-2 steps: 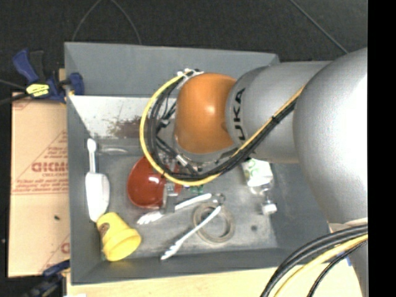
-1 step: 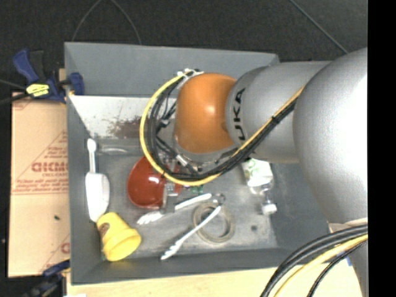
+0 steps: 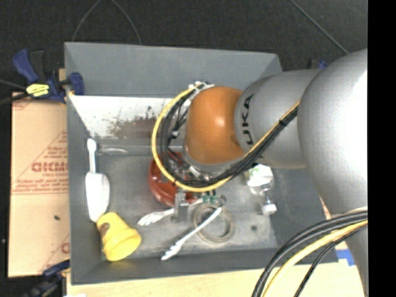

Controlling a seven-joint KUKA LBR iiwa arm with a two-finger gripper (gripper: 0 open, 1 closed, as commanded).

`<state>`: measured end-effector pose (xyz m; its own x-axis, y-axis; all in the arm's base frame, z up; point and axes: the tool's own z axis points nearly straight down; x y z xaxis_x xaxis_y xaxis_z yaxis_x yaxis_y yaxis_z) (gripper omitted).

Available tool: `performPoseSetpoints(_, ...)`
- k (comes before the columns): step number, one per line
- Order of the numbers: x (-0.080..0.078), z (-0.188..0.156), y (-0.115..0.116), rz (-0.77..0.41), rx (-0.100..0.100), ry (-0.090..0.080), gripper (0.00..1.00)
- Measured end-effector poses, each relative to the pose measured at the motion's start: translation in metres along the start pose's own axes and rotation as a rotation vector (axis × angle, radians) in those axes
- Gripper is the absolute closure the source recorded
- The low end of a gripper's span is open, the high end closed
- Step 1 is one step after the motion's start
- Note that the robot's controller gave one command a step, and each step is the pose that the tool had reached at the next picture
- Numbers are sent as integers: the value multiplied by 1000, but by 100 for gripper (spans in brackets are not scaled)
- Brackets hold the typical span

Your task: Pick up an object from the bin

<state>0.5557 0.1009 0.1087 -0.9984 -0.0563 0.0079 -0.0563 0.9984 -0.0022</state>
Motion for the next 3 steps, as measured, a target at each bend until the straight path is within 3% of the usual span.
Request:
performPoseSetpoints(1,-25,35,15,-171,-5,-25,100)
performPoseSetpoints(2,-25,35,15,-171,-5,-25,100)
performPoseSetpoints(3,-43,30,26,-477,-1,-34,0)
